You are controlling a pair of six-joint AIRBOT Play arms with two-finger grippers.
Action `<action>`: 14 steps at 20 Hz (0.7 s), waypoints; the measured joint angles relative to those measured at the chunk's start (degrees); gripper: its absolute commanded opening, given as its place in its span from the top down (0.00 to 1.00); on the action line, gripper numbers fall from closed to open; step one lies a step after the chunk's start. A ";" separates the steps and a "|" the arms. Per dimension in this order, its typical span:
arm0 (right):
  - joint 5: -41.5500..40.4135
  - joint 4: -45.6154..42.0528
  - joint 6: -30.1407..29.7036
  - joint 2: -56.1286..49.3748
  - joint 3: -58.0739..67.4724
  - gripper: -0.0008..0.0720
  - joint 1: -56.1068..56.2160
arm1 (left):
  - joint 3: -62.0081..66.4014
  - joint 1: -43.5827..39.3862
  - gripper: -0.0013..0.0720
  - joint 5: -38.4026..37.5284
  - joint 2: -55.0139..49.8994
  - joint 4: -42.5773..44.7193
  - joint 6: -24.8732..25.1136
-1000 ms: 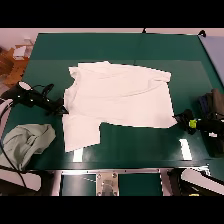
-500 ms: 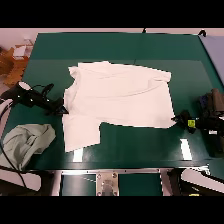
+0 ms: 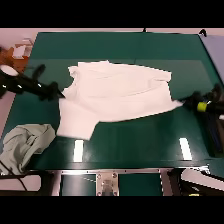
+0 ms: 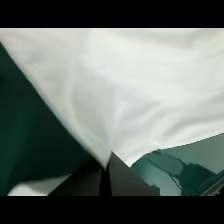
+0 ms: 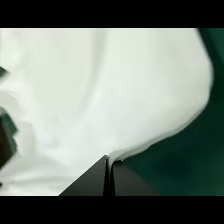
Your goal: Fold the shirts.
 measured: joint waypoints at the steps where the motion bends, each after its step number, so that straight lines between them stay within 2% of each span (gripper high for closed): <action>1: 1.84 4.09 0.26 1.25 5.64 0.97 -0.20 | 3.50 -0.09 0.95 -0.59 3.19 -1.49 -0.13; 3: 4.02 10.12 1.27 3.58 17.40 0.97 -0.90 | 11.93 -0.15 0.95 -1.49 10.01 -3.74 -1.29; 8: 4.87 18.60 2.54 9.81 44.89 0.97 -4.81 | 35.47 -0.13 0.95 5.14 24.06 -6.47 -4.46; 11: 2.56 20.04 2.75 13.27 55.91 0.97 -8.35 | 43.52 -0.13 0.95 11.23 30.93 -6.47 -5.18; 14: 0.72 20.68 2.89 15.19 62.18 0.97 -11.54 | 46.56 -0.13 0.95 13.64 35.26 -5.99 -6.64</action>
